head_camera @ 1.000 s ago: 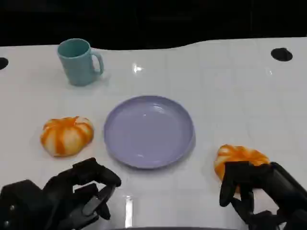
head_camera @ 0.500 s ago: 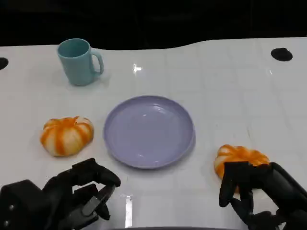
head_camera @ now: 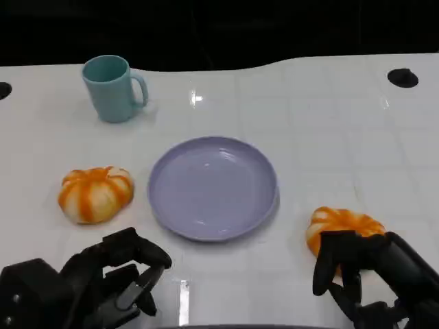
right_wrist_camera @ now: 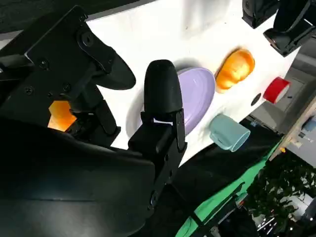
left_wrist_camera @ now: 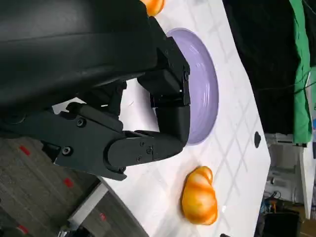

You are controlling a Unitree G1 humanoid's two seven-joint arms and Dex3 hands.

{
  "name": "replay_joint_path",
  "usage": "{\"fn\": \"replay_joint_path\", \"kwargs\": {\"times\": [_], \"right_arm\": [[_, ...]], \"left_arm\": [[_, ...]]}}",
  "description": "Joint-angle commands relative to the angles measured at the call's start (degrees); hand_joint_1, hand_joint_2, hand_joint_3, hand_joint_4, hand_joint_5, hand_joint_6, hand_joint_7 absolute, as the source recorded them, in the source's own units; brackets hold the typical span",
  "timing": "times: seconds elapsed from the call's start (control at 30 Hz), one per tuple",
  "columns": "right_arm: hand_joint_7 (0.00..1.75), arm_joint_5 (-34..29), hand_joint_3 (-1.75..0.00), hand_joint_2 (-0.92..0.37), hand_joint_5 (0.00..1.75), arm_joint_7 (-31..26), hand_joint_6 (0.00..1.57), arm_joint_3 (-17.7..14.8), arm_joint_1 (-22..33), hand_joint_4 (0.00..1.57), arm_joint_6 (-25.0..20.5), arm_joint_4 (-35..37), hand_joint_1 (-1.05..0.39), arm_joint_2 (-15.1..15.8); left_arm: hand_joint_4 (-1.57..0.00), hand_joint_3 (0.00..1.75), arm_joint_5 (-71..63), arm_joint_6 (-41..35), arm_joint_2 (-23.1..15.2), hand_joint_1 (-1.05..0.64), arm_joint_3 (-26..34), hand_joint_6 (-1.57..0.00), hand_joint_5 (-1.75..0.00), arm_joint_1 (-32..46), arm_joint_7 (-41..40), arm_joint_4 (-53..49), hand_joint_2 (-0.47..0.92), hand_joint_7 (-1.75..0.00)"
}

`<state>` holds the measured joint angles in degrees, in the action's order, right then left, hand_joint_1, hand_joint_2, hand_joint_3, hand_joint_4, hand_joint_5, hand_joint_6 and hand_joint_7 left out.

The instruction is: Grasp the bread from the table and place it into the plate.

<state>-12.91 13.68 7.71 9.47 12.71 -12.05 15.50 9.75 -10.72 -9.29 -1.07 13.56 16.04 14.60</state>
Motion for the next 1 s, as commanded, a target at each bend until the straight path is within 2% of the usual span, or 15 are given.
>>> {"fn": "replay_joint_path", "kwargs": {"times": [0.03,0.1,0.23,0.3,0.37,0.47,0.57,0.73,0.9,1.0], "right_arm": [[1.17,1.2,-1.34,-0.31,1.61,-1.6,0.76,-1.1,-0.1,0.81,1.9,0.1,0.0,-0.5],[1.09,0.3,-1.29,-0.31,1.5,-2.4,0.74,-1.4,0.0,0.77,1.1,-0.9,-0.03,-0.8],[0.85,-3.9,-1.03,-0.36,1.31,-4.2,0.68,-1.8,0.5,0.62,-0.9,-4.2,-0.08,-0.4],[0.78,-7.3,-0.96,-0.38,1.24,-5.3,0.67,-1.9,0.6,0.59,-1.5,-5.7,-0.09,0.1],[0.6,-12.0,-0.73,-0.46,1.02,-6.3,0.63,-2.0,0.9,0.54,-2.6,-7.7,-0.18,0.9],[0.37,-16.4,-0.4,-0.6,0.84,-6.7,0.6,-2.3,1.2,0.44,-3.5,-10.0,-0.21,1.9],[0.2,-21.0,-0.16,-0.72,0.68,-5.4,0.52,-2.8,1.4,0.3,-5.1,-12.6,-0.26,4.0],[0.08,-27.9,-0.04,-0.75,0.57,-1.2,0.4,-2.7,1.3,0.14,-9.2,-17.6,-0.35,6.6],[0.01,-31.9,-0.01,-0.76,0.57,2.0,0.28,-1.7,0.2,0.03,-10.8,-18.7,-0.42,7.9],[0.01,-32.9,0.0,-0.76,0.58,3.4,0.28,-1.4,-0.5,0.0,-11.4,-18.6,-0.43,8.4]], "left_arm": [[-0.67,0.5,-0.2,1.3,-0.9,-0.4,0.6,-0.63,-1.75,-0.1,0.6,-0.3,0.92,-1.3],[-0.67,0.5,-0.2,1.2,-0.9,-0.41,0.6,-0.63,-1.75,0.1,0.6,-0.2,0.92,-1.3],[-0.67,0.49,0.2,0.5,-0.9,-0.41,0.7,-0.63,-1.75,0.5,0.6,0.4,0.92,-1.3],[-0.67,0.48,0.3,0.4,-1.0,-0.41,0.7,-0.63,-1.75,0.7,0.6,0.6,0.92,-1.3],[-0.67,0.48,0.2,0.4,-1.0,-0.41,0.6,-0.63,-1.75,0.9,0.5,0.8,0.92,-1.3],[-0.67,0.48,0.1,0.4,-1.0,-0.4,0.6,-0.63,-1.75,1.1,0.5,1.0,0.92,-1.3],[-0.67,0.48,0.1,0.1,-0.9,-0.4,0.5,-0.63,-1.75,1.2,0.4,1.2,0.92,-1.3],[-0.67,0.48,-0.1,-0.8,-0.7,-0.41,0.1,-0.63,-1.75,1.0,0.0,2.1,0.92,-1.31],[-0.68,0.48,0.1,-1.2,-0.4,-0.41,0.1,-0.63,-1.75,1.0,-0.1,2.7,0.92,-1.31],[-0.67,0.49,0.2,-1.5,-0.3,-0.43,0.0,-0.63,-1.75,0.8,0.0,2.9,0.92,-1.32]]}}
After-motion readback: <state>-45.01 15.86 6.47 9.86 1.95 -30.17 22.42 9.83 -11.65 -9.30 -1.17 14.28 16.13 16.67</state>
